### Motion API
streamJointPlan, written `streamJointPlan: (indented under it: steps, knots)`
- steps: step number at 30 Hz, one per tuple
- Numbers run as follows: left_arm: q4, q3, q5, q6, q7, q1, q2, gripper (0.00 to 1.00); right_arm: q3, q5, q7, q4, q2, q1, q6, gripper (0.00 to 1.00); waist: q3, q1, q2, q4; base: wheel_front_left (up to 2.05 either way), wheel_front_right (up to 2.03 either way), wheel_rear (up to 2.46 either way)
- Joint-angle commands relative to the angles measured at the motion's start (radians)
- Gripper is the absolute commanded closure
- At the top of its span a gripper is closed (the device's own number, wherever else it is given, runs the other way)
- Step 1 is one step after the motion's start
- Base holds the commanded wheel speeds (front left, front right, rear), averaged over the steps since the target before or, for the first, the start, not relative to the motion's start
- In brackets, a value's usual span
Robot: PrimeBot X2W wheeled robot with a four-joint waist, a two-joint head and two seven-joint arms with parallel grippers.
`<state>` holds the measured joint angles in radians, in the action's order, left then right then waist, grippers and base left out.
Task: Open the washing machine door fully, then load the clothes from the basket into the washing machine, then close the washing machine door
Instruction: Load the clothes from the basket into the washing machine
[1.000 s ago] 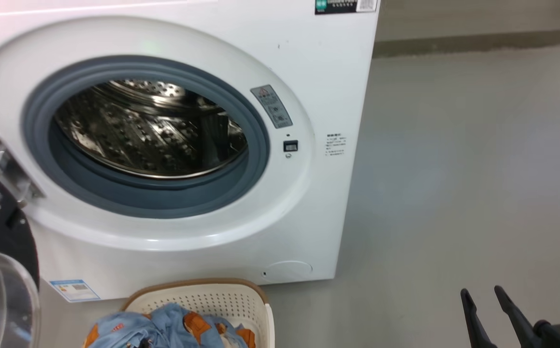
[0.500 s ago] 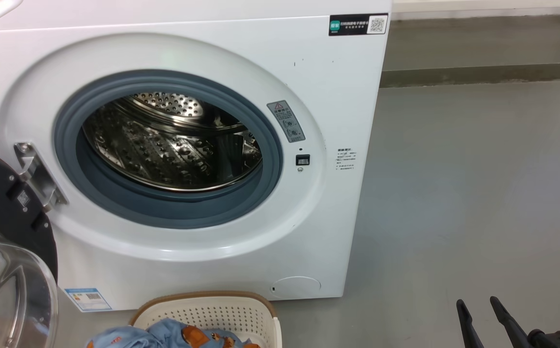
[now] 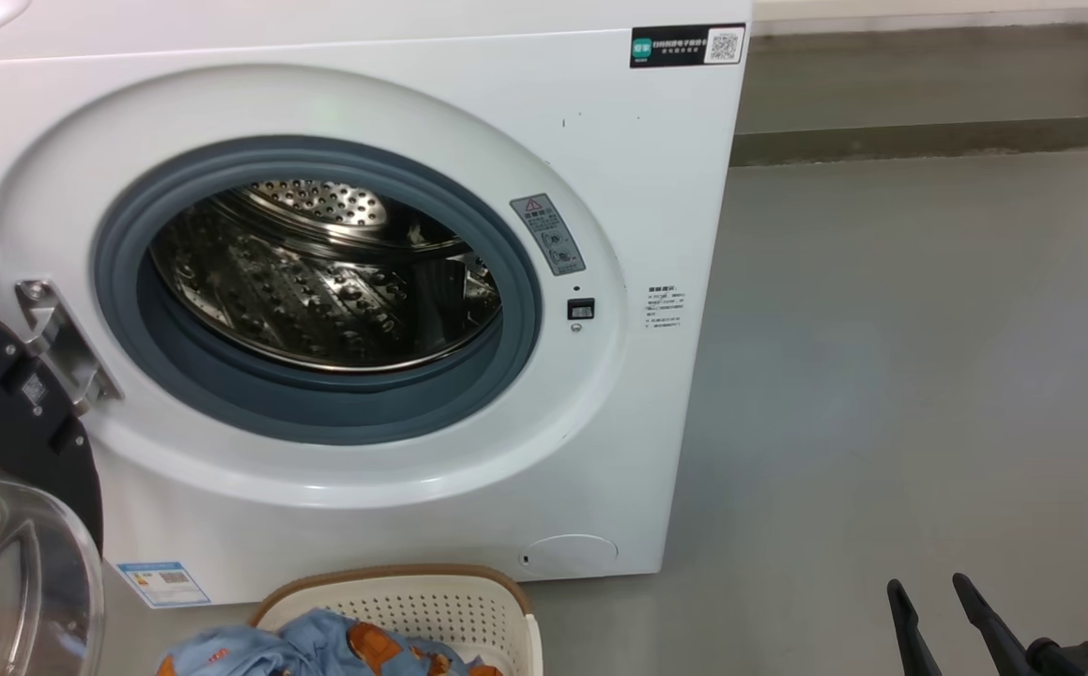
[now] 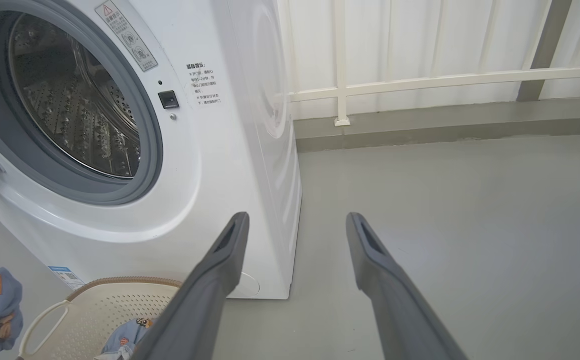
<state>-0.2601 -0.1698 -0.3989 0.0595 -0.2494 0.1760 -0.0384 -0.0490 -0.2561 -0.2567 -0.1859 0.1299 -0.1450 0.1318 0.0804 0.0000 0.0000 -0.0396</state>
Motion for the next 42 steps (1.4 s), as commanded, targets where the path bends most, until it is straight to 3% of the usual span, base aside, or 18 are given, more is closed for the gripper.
streamJointPlan:
  steps: [1, 14, 32, 42]
  knots:
    - [0.031, 0.027, -0.004, 0.014, -0.012, -0.04, -0.012, 1.0, 0.018, 0.0, -0.005, 0.029, 0.021, 0.012, -0.001, 0.0, -0.01, 0.0, 0.0, 0.012, 0.0, 0.0, 0.0]
    - [0.03, 0.036, 0.009, 0.014, -0.012, -0.136, -0.017, 1.0, 0.024, 0.0, -0.005, 0.035, 0.016, 0.028, -0.001, 0.0, -0.058, 0.0, 0.0, 0.098, 0.0, 0.0, 0.0]
    - [-0.01, 0.148, 0.087, 0.025, -0.012, -0.484, -0.101, 1.0, 0.039, -0.01, -0.005, 0.034, -0.003, 0.085, -0.001, 0.0, -0.169, 0.0, 0.0, 0.254, 0.0, 0.0, 0.0]
    - [-0.138, 0.227, 0.151, 0.028, -0.012, -0.676, -0.153, 1.0, 0.073, -0.021, -0.005, 0.031, 0.006, 0.13, -0.001, 0.0, -0.253, 0.0, 0.0, 0.335, 0.0, 0.0, 0.0]
